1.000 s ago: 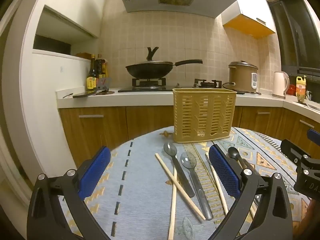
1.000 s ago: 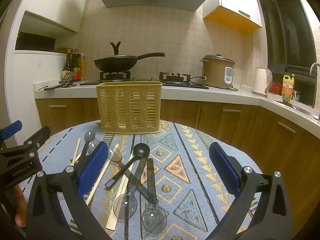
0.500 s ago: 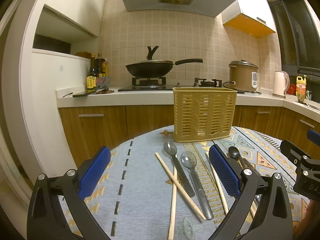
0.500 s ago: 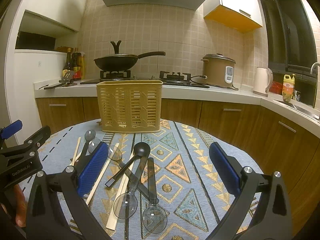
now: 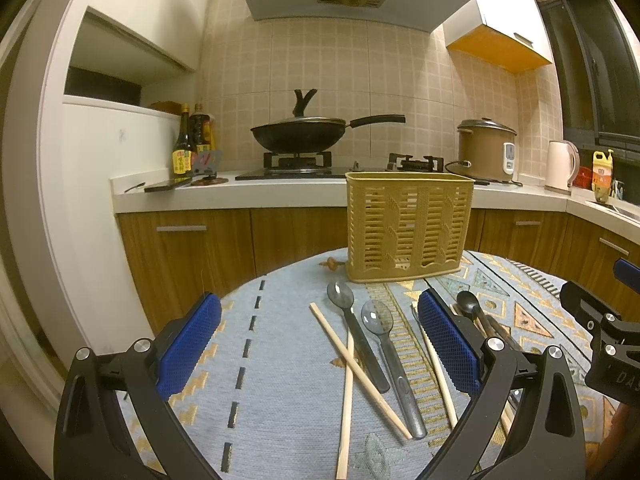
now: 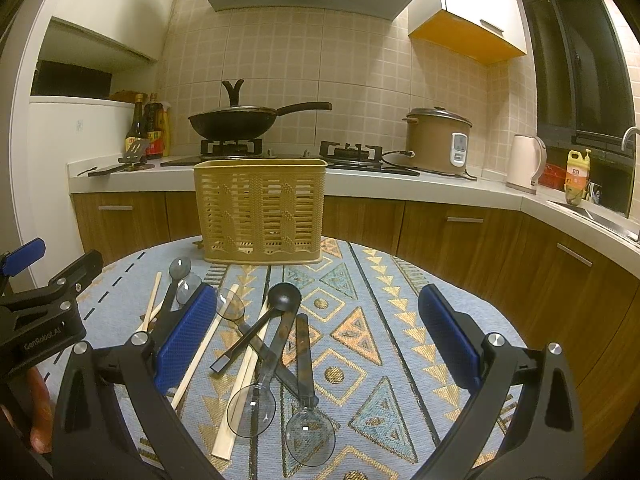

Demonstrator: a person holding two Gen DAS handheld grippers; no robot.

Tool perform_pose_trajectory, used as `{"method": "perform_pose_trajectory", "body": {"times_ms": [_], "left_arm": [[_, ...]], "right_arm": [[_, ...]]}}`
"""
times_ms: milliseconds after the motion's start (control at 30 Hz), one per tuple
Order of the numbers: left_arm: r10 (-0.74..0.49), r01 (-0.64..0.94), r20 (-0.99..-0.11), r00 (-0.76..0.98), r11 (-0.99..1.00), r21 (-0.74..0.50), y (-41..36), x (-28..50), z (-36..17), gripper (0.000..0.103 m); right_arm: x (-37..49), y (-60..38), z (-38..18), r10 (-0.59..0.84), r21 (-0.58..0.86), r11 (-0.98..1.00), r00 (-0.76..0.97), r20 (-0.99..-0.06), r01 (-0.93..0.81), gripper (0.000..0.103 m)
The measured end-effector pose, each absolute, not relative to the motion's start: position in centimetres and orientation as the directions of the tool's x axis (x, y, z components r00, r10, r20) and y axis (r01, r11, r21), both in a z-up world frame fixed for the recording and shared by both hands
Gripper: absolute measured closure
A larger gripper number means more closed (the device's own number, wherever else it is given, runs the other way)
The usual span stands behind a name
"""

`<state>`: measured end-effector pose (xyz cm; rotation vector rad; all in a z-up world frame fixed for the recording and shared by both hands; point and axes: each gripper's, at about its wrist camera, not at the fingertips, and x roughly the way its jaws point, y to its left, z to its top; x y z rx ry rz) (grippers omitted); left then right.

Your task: Organize utensils

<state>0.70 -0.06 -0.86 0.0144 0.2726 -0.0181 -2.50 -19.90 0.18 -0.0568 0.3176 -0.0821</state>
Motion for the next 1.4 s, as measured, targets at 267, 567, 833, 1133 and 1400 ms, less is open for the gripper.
{"method": "perform_pose_trajectory", "body": {"times_ms": [267, 567, 833, 1133, 1400], "left_arm": [[-0.016, 0.020, -0.271, 0.963, 1.000, 0.013, 0.0, 0.7, -0.9, 0.007], [-0.015, 0.020, -0.274, 0.962, 1.000, 0.013, 0.0, 0.8, -0.8, 0.007], [0.000, 0.006, -0.292, 0.956, 1.000, 0.020, -0.2, 1.0, -1.0, 0.007], [0.003, 0.001, -0.295, 0.956, 1.000, 0.013, 0.1, 1.0, -0.7, 0.007], [-0.001, -0.026, -0.362, 0.932, 0.997, -0.069, 1.8, 2.3, -0.8, 0.007]], "right_arm": [[-2.4, -19.6, -0.4, -0.091, -0.076, 0.995, 0.946, -0.310, 0.071, 0.006], [-2.6, -19.6, -0.3, -0.091, -0.076, 0.995, 0.946, -0.311, 0.070, 0.006], [-2.4, -19.5, -0.3, -0.073, -0.078, 0.996, 0.944, -0.323, 0.051, 0.006], [-2.6, -19.5, 0.1, -0.074, -0.074, 0.996, 0.945, -0.319, 0.053, 0.006], [-2.3, -20.3, -0.1, -0.124, -0.053, 0.992, 0.932, -0.341, 0.113, 0.006]]}}
